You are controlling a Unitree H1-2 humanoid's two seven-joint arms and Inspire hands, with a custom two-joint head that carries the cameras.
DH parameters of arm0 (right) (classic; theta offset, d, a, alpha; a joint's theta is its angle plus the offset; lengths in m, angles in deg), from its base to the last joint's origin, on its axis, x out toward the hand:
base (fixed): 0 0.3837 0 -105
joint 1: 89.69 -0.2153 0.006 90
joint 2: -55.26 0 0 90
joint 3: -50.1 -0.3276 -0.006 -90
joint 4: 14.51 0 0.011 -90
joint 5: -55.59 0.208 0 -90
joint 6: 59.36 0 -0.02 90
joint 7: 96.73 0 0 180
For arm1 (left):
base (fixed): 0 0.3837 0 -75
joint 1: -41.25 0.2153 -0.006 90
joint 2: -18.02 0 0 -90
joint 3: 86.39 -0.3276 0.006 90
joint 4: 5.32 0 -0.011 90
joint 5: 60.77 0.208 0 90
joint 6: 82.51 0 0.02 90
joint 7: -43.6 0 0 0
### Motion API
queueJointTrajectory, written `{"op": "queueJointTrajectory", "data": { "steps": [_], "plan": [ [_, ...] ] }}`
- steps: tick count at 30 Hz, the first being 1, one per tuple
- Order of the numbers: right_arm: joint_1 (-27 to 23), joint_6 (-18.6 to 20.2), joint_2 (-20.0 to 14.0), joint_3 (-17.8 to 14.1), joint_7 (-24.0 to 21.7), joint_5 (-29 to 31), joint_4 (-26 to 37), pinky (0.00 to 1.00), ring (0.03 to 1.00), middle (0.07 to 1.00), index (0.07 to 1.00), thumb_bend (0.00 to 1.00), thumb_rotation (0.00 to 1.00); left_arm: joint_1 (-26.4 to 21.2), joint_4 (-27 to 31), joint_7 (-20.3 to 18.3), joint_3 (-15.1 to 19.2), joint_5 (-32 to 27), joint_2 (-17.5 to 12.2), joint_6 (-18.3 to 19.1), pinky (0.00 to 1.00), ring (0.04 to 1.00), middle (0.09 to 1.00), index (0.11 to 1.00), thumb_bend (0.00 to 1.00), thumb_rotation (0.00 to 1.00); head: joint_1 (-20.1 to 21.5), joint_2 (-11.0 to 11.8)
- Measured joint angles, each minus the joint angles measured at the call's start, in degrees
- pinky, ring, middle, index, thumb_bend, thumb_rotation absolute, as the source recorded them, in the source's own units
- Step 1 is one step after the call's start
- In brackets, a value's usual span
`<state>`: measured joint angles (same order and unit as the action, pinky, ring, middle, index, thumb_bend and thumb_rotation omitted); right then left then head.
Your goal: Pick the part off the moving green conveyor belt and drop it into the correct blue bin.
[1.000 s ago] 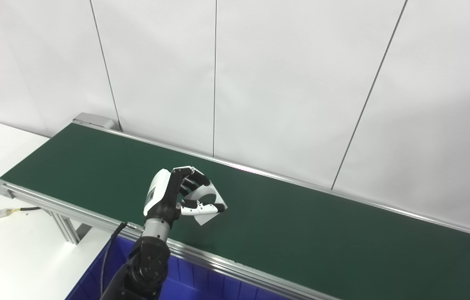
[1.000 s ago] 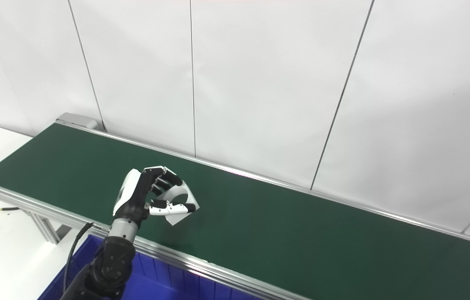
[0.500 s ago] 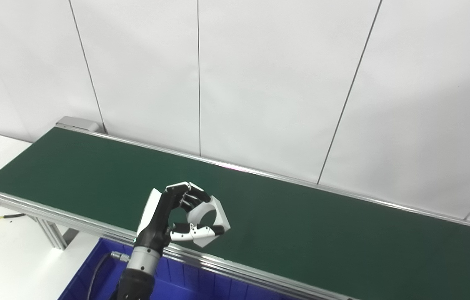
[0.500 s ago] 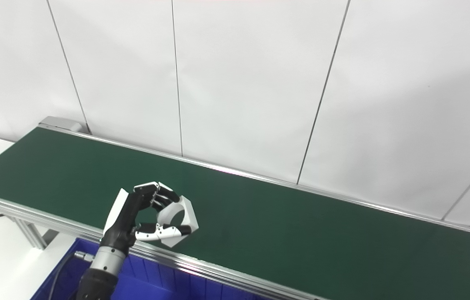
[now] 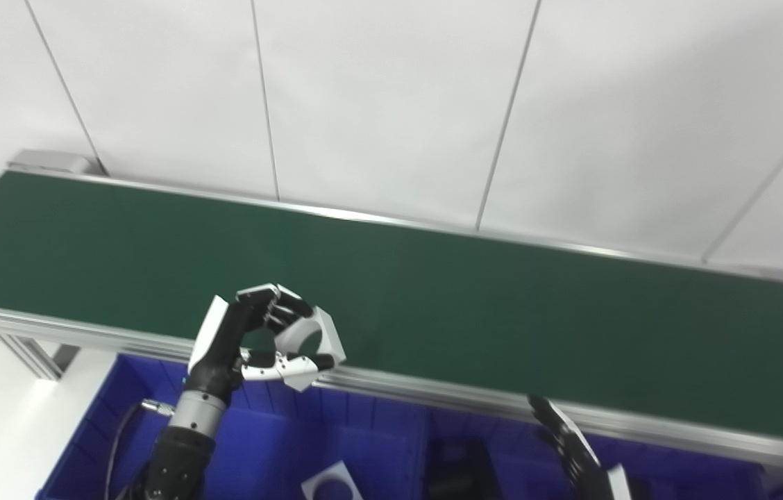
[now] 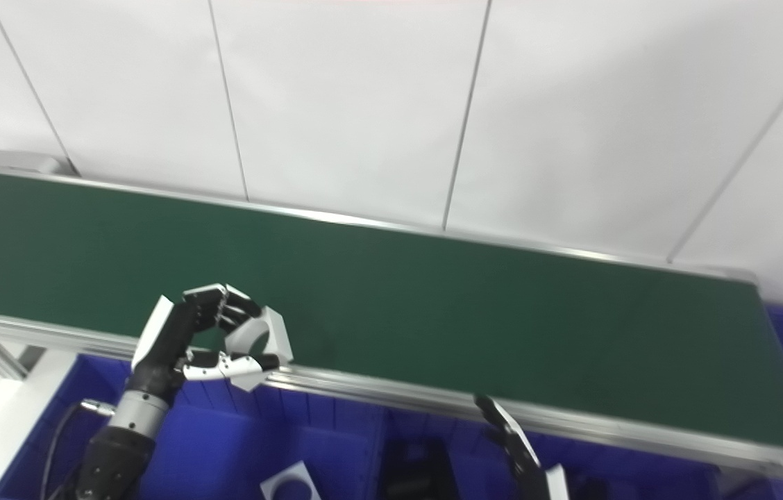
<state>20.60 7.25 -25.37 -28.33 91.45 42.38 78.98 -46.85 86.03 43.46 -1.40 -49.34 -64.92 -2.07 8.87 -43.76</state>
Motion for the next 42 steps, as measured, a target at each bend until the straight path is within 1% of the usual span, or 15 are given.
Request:
{"op": "queueJointTrajectory", "data": {
  "steps": [2, 4, 9, 18, 23, 29, 32, 35, 36, 37, 38, 39, 40, 41, 42],
  "plan": [
    [0.25, 0.07, 0.23, -0.30, -0.37, 0.02, 0.89, 0.83, 0.879, 0.888, 0.844, 0.98, 0.43, 0.46, -0.03, -0.53, -0.22, -0.03, 0.00, -0.99, 0.41, 0.460, 0.505, 0.472, 0.47, 0.00, 0.00, -0.01],
    [0.20, 0.11, 0.50, -0.68, -0.56, 0.02, 1.06, 0.82, 0.875, 0.885, 0.841, 0.99, 0.44, 0.70, -0.04, -1.27, -0.52, -0.03, -0.01, -1.01, 0.41, 0.455, 0.506, 0.478, 0.47, 0.00, 0.53, -1.67],
    [0.18, 0.95, 1.02, -1.21, -1.24, -0.15, 1.61, 0.83, 0.875, 0.886, 0.843, 0.99, 0.45, 1.63, -0.06, -3.19, -2.40, 0.83, -0.63, -1.13, 0.39, 0.448, 0.504, 0.489, 0.47, 0.00, -0.17, -2.91],
    [0.09, 2.24, 1.80, -2.02, -2.50, -0.14, 2.99, 0.84, 0.879, 0.887, 0.843, 0.97, 0.43, 4.27, -0.36, -4.05, -4.54, 3.73, -1.07, -1.12, 0.36, 0.442, 0.509, 0.498, 0.47, 0.00, -0.96, -3.88],
    [0.09, 2.48, 2.28, -2.13, -2.96, -0.15, 3.02, 0.84, 0.879, 0.889, 0.842, 0.97, 0.44, 4.76, -2.31, -4.44, -6.45, 6.76, -1.84, -1.95, 0.39, 0.450, 0.506, 0.490, 0.47, 0.00, -0.79, -4.05],
    [0.01, 2.49, 2.40, -2.52, -3.63, 0.03, 3.04, 0.85, 0.883, 0.892, 0.843, 0.97, 0.43, 5.43, -3.03, -4.74, -7.91, 11.61, -4.25, -2.50, 0.43, 0.464, 0.500, 0.476, 0.47, 0.00, -1.23, -4.14],
    [0.00, 2.49, 2.43, -2.70, -3.80, 0.03, 3.04, 0.84, 0.880, 0.890, 0.844, 0.96, 0.43, 5.39, -3.15, -5.50, -9.28, 14.29, -5.90, -2.36, 0.36, 0.459, 0.520, 0.502, 0.47, 0.00, -0.88, -4.23],
    [0.01, 2.50, 2.55, -2.83, -3.83, -0.01, 3.05, 0.83, 0.877, 0.888, 0.844, 0.96, 0.43, 5.39, -2.86, -7.76, -10.91, 16.83, -7.49, -0.85, 0.35, 0.464, 0.542, 0.504, 0.47, 0.00, -0.70, -4.32],
    [0.02, 2.51, 2.64, -2.88, -3.83, -0.06, 3.05, 0.83, 0.877, 0.888, 0.844, 0.96, 0.44, 5.40, -2.71, -8.41, -11.21, 17.29, -7.91, -0.47, 0.36, 0.481, 0.548, 0.494, 0.47, 0.00, -0.61, -4.40],
    [0.03, 2.52, 2.71, -2.93, -3.83, -0.19, 3.05, 0.83, 0.878, 0.890, 0.845, 0.96, 0.44, 5.40, -2.46, -9.13, -11.46, 17.57, -8.29, -0.12, 0.41, 0.479, 0.543, 0.481, 0.47, 0.00, -0.61, -4.40],
    [0.03, 2.53, 2.77, -2.97, -3.82, -0.43, 3.05, 0.83, 0.878, 0.890, 0.845, 0.96, 0.44, 5.39, -2.07, -9.89, -11.84, 17.71, -8.78, 0.25, 0.43, 0.478, 0.542, 0.477, 0.47, 0.00, -0.61, -4.40],
    [0.03, 2.53, 2.78, -2.99, -3.84, -0.63, 3.05, 0.84, 0.882, 0.892, 0.846, 0.96, 0.43, 5.39, -1.87, -10.69, -12.18, 17.66, -9.26, 0.53, 0.52, 0.588, 0.651, 0.488, 0.49, 0.02, -0.61, -4.40],
    [0.04, 2.53, 2.77, -2.99, -3.86, -0.60, 3.05, 0.84, 0.885, 0.894, 0.847, 0.96, 0.43, 5.39, -1.65, -11.66, -12.41, 17.48, -9.64, 0.91, 0.57, 0.656, 0.720, 0.494, 0.50, 0.03, -0.52, -4.40],
    [0.06, 2.53, 2.77, -3.00, -3.88, -0.55, 3.05, 0.84, 0.884, 0.894, 0.846, 0.96, 0.43, 5.43, -1.32, -12.71, -12.64, 17.18, -10.11, 1.28, 0.64, 0.736, 0.783, 0.639, 0.60, 0.02, -0.52, -4.40],
    [0.07, 2.53, 2.76, -3.02, -3.89, -0.44, 3.05, 0.84, 0.884, 0.893, 0.846, 0.96, 0.43, 5.56, -0.31, -14.37, -12.77, 16.18, -10.71, 1.90, 0.68, 0.786, 0.822, 0.729, 0.66, 0.02, -0.52, -4.40]
  ]
}}
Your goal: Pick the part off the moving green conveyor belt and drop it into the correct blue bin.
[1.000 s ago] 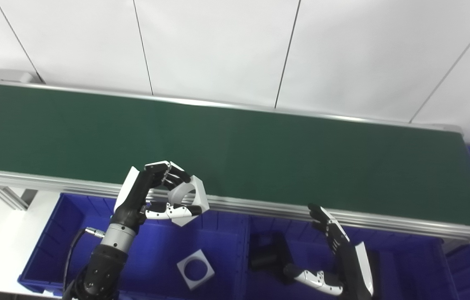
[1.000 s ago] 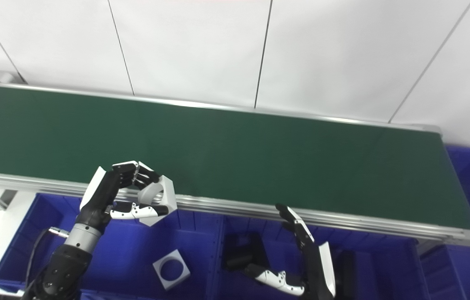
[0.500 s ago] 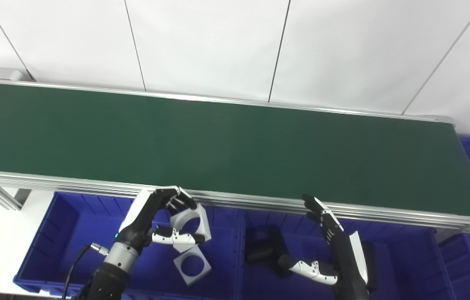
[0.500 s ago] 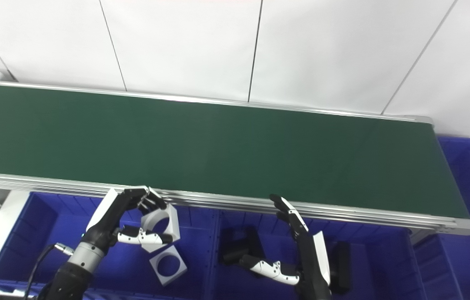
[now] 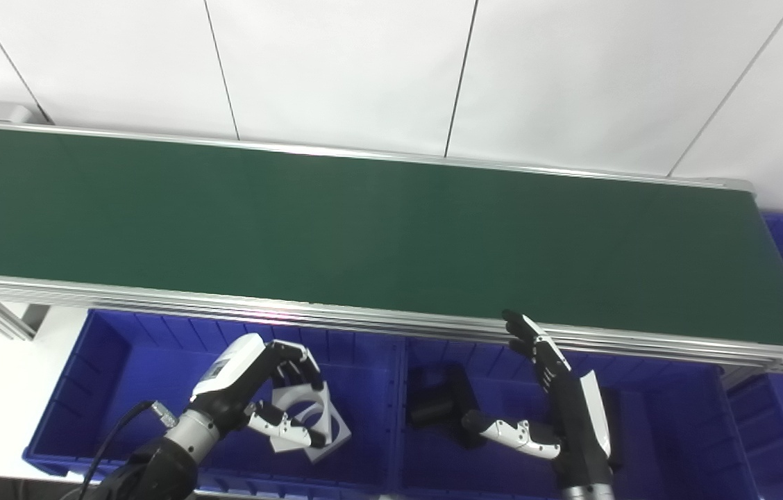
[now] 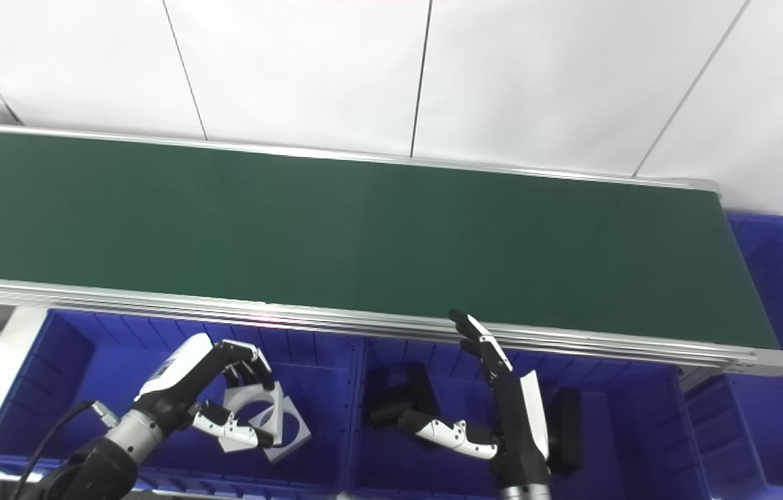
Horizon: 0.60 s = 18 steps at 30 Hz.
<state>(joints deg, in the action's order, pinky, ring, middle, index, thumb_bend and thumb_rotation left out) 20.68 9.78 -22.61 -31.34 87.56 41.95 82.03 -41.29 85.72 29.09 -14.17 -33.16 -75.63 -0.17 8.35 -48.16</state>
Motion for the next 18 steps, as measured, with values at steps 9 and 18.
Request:
{"op": "queueJointTrajectory", "data": {
  "steps": [9, 18],
  "plan": [
    [0.22, 0.00, -0.03, -0.19, -0.06, 0.53, 0.00, 0.84, 0.883, 0.891, 0.845, 0.97, 0.43, 1.59, 5.06, -6.39, 1.21, -10.08, -2.36, 2.92, 0.84, 0.912, 0.914, 0.851, 0.83, 0.07, 0.18, -0.26],
    [0.25, 0.00, -0.02, -0.11, -0.06, 0.26, -0.02, 0.84, 0.875, 0.885, 0.843, 0.98, 0.44, 4.44, 5.92, -5.86, 4.62, -22.79, 2.22, -1.55, 0.86, 0.884, 0.878, 0.814, 0.86, 0.07, 1.75, 0.00]
  ]
}}
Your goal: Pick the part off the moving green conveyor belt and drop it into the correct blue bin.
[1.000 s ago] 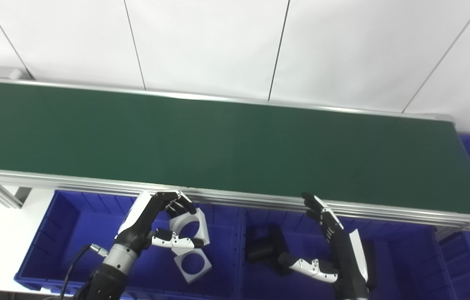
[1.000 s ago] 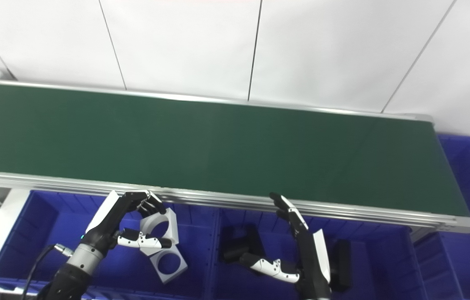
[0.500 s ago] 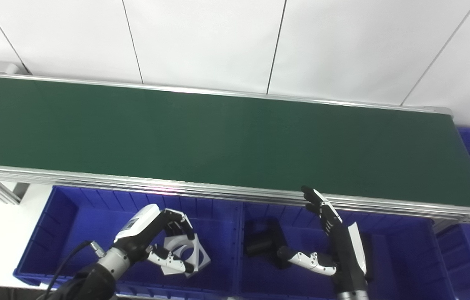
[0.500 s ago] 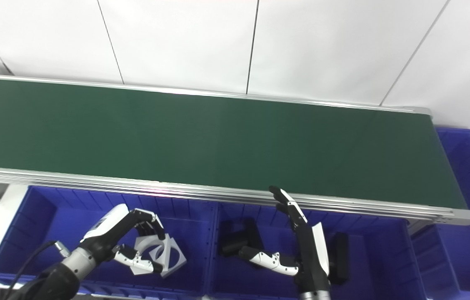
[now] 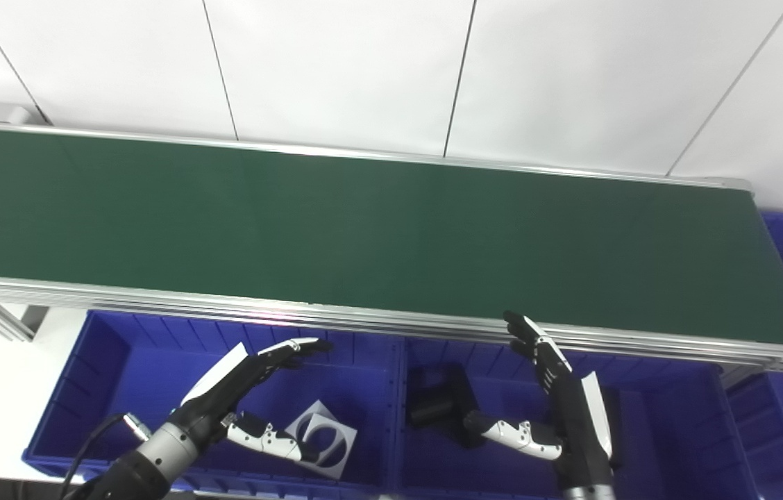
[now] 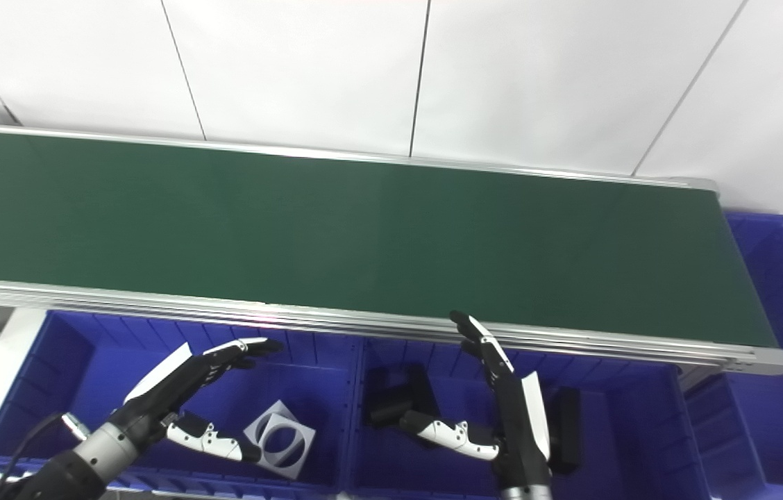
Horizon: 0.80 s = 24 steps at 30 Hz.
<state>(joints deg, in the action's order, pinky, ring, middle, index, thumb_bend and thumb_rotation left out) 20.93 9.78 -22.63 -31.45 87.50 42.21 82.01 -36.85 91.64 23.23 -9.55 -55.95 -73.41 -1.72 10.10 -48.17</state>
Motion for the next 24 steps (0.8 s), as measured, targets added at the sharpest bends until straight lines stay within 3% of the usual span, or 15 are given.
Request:
{"op": "queueJointTrajectory", "data": {
  "steps": [3, 7, 17, 24],
  "plan": [
    [0.03, 0.00, 0.01, 0.05, 0.00, -0.09, -0.07, 0.83, 0.869, 0.881, 0.840, 0.98, 0.44, 0.42, -0.29, 0.39, 1.27, -4.31, 2.69, -2.84, 0.83, 0.856, 0.864, 0.819, 0.85, 0.10, 0.18, 0.09],
    [0.04, 0.00, 0.01, 0.05, 0.00, -1.14, -0.25, 0.81, 0.861, 0.877, 0.838, 0.98, 0.44, 0.93, -1.87, 0.33, 2.00, -8.35, 3.96, -4.87, 0.83, 0.856, 0.862, 0.836, 0.84, 0.11, 0.97, 0.27],
    [0.21, 0.00, -0.03, 0.33, -0.91, -1.40, -0.72, 0.80, 0.858, 0.876, 0.849, 0.98, 0.45, 1.64, -5.42, -0.09, 3.33, -12.68, 5.82, -10.10, 0.86, 0.879, 0.867, 0.840, 0.83, 0.09, 2.11, 0.70],
    [0.37, 0.00, -0.16, 0.28, -1.08, -1.34, -1.78, 0.81, 0.863, 0.880, 0.853, 0.98, 0.46, 1.65, -6.90, -0.17, 3.81, -13.44, 6.37, -10.70, 0.86, 0.878, 0.869, 0.847, 0.84, 0.07, 1.76, 1.58]
  ]
}}
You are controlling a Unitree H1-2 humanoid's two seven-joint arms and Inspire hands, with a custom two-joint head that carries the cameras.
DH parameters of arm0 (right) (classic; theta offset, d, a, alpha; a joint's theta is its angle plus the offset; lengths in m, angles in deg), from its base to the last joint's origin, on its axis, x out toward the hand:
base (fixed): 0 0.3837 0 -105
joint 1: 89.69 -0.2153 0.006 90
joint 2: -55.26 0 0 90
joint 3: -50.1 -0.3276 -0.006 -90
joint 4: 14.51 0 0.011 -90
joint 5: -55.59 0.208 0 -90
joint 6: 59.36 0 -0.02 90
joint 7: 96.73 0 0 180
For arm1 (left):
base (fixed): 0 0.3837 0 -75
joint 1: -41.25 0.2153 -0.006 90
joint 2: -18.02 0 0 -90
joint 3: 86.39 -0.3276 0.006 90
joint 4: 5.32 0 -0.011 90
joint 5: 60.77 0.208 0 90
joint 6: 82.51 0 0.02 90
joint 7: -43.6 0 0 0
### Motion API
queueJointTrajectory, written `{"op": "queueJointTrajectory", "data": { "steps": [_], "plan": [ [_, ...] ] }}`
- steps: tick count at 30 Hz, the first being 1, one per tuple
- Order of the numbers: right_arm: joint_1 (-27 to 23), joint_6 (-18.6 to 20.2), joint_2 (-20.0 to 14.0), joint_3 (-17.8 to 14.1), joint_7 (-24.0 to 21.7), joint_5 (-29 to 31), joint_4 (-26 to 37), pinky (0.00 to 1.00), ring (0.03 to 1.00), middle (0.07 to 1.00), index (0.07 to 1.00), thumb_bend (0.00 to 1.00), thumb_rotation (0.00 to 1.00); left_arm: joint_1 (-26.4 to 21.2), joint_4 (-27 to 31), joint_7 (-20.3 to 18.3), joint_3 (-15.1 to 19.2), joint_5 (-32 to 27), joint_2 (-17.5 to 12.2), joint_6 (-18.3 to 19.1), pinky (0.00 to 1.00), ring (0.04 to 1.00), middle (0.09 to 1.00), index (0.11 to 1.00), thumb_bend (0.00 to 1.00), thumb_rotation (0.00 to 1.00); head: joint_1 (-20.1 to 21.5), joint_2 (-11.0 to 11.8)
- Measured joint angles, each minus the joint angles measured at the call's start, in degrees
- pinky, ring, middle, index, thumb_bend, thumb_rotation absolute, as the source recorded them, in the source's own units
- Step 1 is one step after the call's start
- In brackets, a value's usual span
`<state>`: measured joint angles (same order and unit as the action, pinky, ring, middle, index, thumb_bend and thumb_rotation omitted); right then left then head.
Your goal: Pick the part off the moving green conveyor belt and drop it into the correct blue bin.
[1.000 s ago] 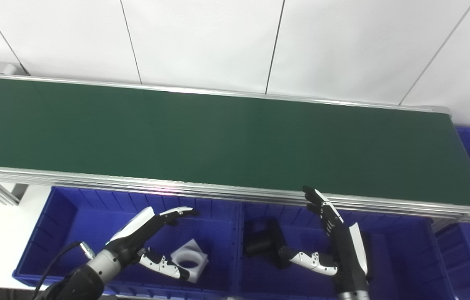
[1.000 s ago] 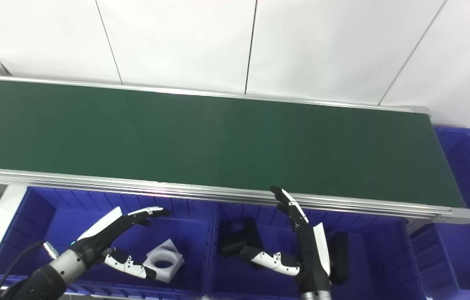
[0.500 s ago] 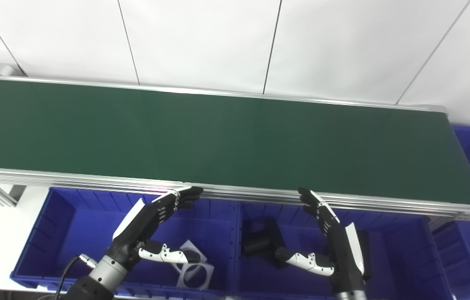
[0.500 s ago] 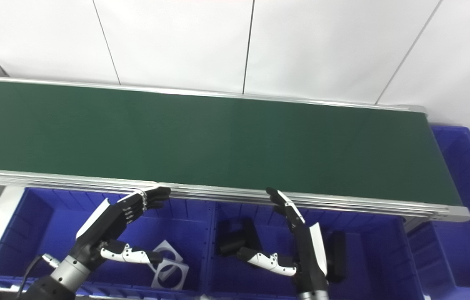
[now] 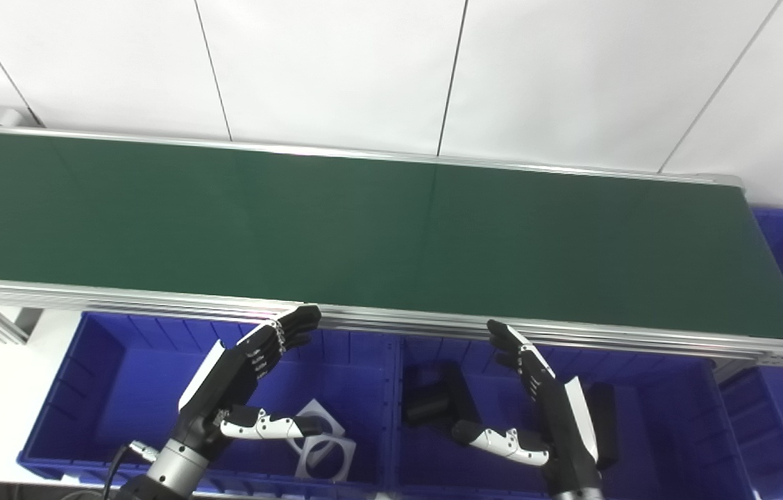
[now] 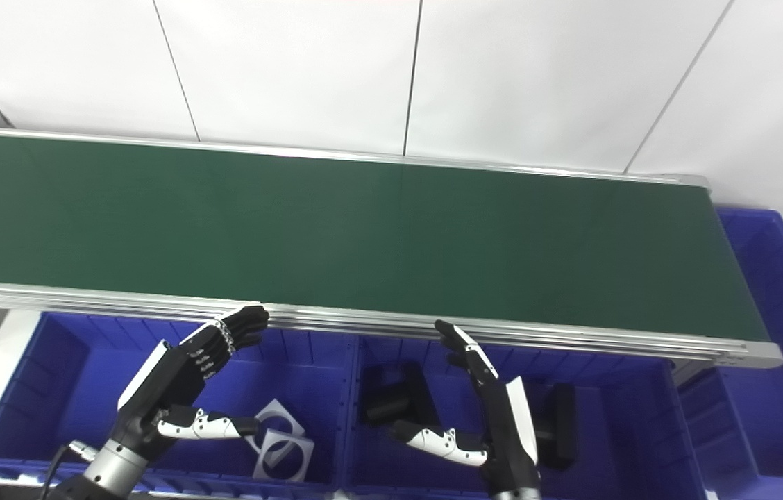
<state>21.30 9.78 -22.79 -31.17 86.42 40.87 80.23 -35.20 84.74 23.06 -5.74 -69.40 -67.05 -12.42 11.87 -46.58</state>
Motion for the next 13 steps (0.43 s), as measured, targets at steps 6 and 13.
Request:
{"op": "queueJointTrajectory", "data": {
  "steps": [6, 13],
  "plan": [
    [0.04, 0.00, -0.21, 0.02, -0.04, 0.27, -0.08, 0.82, 0.872, 0.888, 0.859, 0.96, 0.46, 0.01, -1.96, -0.03, 0.18, -0.03, 1.19, -0.83, 0.86, 0.887, 0.888, 0.872, 0.84, 0.08, -1.14, 0.70],
    [0.09, 0.00, -0.52, 0.02, -0.04, 0.27, -0.18, 0.82, 0.876, 0.890, 0.858, 0.97, 0.46, -0.01, -3.12, -0.32, 0.49, -0.57, 1.21, -2.52, 0.87, 0.898, 0.909, 0.894, 0.83, 0.06, -1.23, 1.14]
  ]
}}
